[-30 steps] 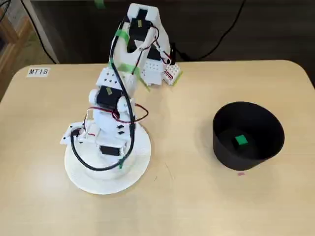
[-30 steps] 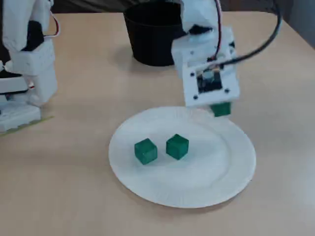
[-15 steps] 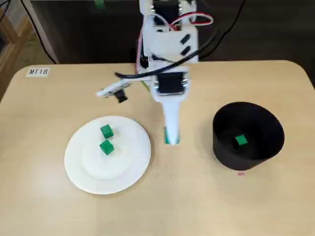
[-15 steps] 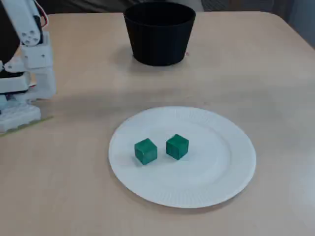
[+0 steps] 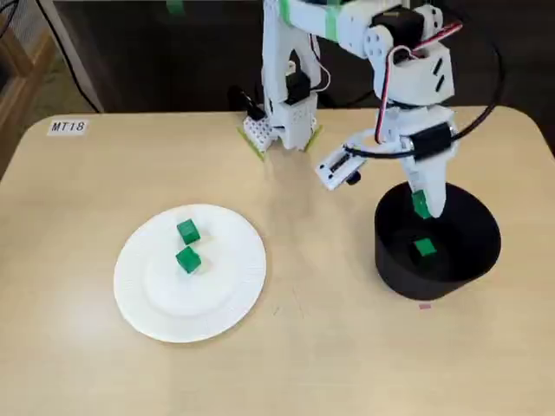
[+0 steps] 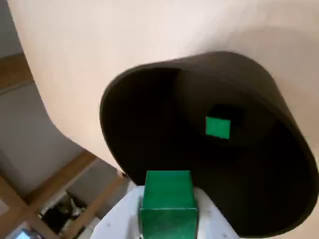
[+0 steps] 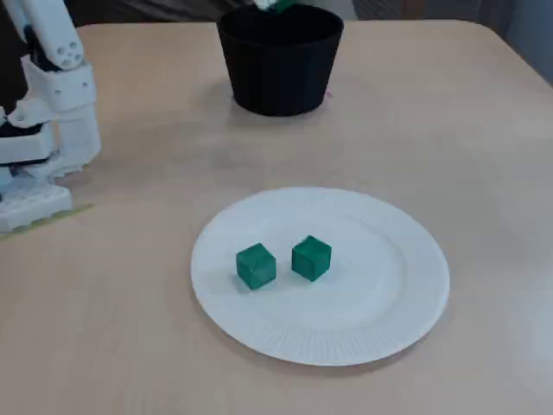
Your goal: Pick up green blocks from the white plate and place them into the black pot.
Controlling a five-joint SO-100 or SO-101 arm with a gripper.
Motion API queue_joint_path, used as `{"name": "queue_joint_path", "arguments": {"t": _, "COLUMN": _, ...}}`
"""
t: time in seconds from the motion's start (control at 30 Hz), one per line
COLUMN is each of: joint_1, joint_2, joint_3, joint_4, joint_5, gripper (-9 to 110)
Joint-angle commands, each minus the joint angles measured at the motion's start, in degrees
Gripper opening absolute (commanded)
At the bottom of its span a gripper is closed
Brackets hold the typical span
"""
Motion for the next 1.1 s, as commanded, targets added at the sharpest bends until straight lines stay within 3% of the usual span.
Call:
{"name": "queue_joint_path", "arguments": {"t": 0.0, "joint_1": -0.6, "joint_2": 0.8, "joint_3": 1.3, "joint_4": -4.2, "joint_5": 0.5, "gripper": -3}}
{"name": "queue_joint_path", "arguments": {"t": 0.13, "joint_1": -0.6, "joint_2": -0.8, "joint_3": 1.4, "joint_4": -5.7, "joint_5": -0.8, "gripper": -2}}
{"name": "queue_joint_path", "arguments": {"t": 0.23, "joint_1": -0.7, "joint_2": -0.4, "joint_3": 1.4, "joint_4": -4.7, "joint_5": -4.3, "gripper": 28}}
{"name": "queue_joint_path", "arguments": {"t": 0.37, "joint_1": -0.4, "joint_2": -0.2, "joint_3": 1.4, "joint_4": -4.3, "joint_5": -4.9, "gripper": 31}}
{"name": "queue_joint_path", "arguments": {"t": 0.53, "joint_1": 0.5, "joint_2": 0.5, "joint_3": 1.4, "joint_4": -4.7, "joint_5": -5.4, "gripper": 28}}
{"name": "queue_joint_path", "arguments": {"t": 0.57, "joint_1": 1.1, "joint_2": 0.9, "joint_3": 1.4, "joint_4": -4.8, "joint_5": -5.6, "gripper": 22}}
{"name": "queue_joint_path", "arguments": {"t": 0.63, "joint_1": 3.3, "joint_2": 2.6, "joint_3": 1.1, "joint_4": -4.1, "joint_5": -5.7, "gripper": -2}}
{"name": "queue_joint_path", "arguments": {"t": 0.87, "joint_1": 26.2, "joint_2": 15.3, "joint_3": 0.8, "joint_4": 1.5, "joint_5": -14.3, "gripper": -2}}
{"name": "queue_joint_path", "arguments": {"t": 1.07, "joint_1": 50.8, "joint_2": 7.2, "joint_3": 0.7, "joint_4": 8.3, "joint_5": -22.9, "gripper": -2}}
